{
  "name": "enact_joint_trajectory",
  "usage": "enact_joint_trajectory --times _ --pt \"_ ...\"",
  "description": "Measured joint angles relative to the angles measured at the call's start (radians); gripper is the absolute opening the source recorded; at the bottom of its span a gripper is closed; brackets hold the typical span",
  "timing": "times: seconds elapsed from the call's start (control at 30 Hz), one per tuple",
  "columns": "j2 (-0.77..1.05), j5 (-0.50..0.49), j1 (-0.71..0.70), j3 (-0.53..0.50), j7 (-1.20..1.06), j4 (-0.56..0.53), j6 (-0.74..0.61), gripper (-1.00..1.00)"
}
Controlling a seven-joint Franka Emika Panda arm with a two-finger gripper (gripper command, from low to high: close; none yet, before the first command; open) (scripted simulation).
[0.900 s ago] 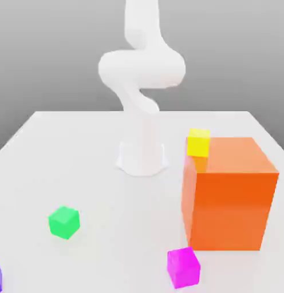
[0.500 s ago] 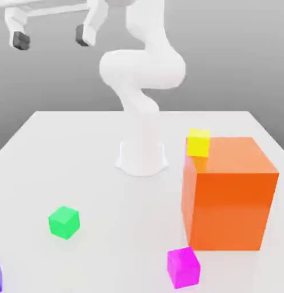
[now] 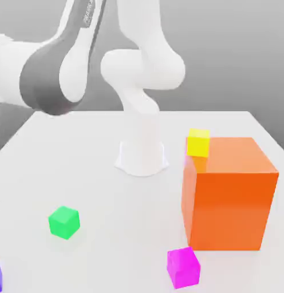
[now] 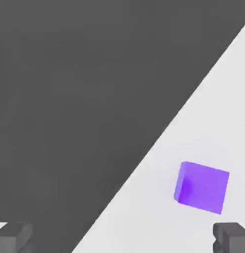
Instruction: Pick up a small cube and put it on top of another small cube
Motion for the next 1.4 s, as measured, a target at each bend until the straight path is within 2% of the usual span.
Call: enact_joint_trajectory --times 0.13,0.27,0.3,0.5,0.67,0.9,1.07,1.27,1.4 --pt "0.148 0.053 -0.047 -0.014 0.027 0.020 0.034 0.00" --pt "0.293 0.092 -0.080 0.014 0.013 0.051 0.128 0.00" --pt "0.314 0.097 -0.084 0.019 0.010 0.057 0.144 -1.00" --pt "0.325 0.100 -0.087 0.022 0.007 0.059 0.153 -1.00" --pt "0.191 0.064 -0.062 -0.010 0.030 0.024 0.054 -1.00" --pt "-0.049 -0.128 -0.023 -0.061 -0.054 -0.213 0.066 -1.00" --pt "-0.218 -0.208 -0.025 -0.066 -0.167 -0.394 0.084 -1.00" --pt "-0.404 -0.186 0.010 -0.088 -0.387 -0.614 0.112 -1.00" --pt "-0.350 -0.117 0.042 -0.099 -0.478 -0.653 0.202 -1.00"
